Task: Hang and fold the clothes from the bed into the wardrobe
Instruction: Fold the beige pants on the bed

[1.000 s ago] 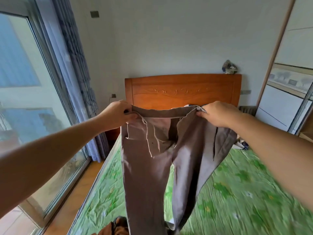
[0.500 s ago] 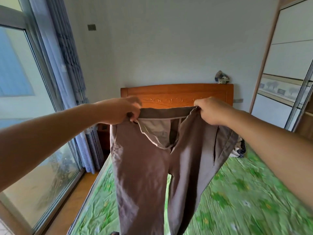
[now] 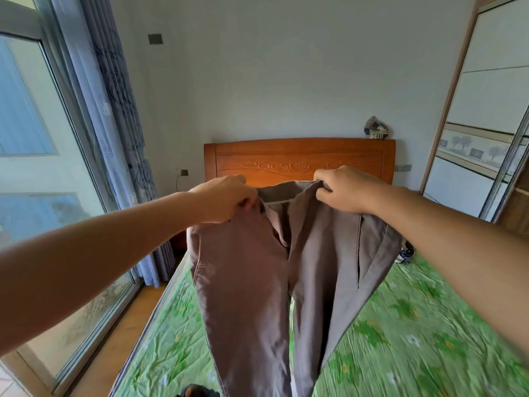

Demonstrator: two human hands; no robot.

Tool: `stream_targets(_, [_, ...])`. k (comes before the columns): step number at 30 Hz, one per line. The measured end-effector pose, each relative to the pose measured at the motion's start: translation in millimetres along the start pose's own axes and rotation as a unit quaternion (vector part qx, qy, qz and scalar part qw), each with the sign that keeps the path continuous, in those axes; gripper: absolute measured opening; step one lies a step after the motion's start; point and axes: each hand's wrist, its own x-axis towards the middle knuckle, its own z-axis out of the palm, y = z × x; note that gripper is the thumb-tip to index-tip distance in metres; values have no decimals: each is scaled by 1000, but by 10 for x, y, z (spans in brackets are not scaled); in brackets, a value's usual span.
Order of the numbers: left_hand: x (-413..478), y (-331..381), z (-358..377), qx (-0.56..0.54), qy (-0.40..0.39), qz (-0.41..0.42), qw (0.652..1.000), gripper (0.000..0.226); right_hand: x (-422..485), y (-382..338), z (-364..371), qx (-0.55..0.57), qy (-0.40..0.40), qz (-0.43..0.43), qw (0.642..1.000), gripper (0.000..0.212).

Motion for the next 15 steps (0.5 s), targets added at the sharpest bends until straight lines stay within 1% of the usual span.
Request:
stream_targets(2, [-18, -21, -6, -42, -71, 30, 996, 42, -18, 37, 6, -27, -9, -19, 999, 34])
stream_targets(4, [-20, 1, -26, -96, -118, 39, 988, 65, -16, 53, 14, -32, -6, -33, 999, 41])
stream_targets(5, [-7, 17, -35, -119, -135, 41, 983, 72, -10, 51, 18, -28, -5, -34, 999, 42])
stream_targets(6, [7, 37, -49, -139, -148, 40, 978, 75, 2, 50, 23, -23, -5, -34, 999, 42])
stream_targets(8, [53, 69, -78, -170, -150, 27, 974, 71, 30, 43, 17, -23, -19, -28, 999, 41])
stream_targets(11, [114, 111, -136, -194, -133, 1, 972, 60, 72, 30, -10, -15, -46, -1, 999, 37])
stream_targets(12, [135, 132, -155, -201, -128, -6, 971, 56, 89, 26, -12, 1, -48, 8, 999, 33])
stream_targets(14, [179, 183, -180, -221, -115, -21, 968, 52, 105, -8, -28, 67, -40, 42, 996, 10])
stream_targets(15, [199, 214, -183, -230, -108, -28, 967, 50, 106, -47, -29, 102, -28, 53, 993, 12])
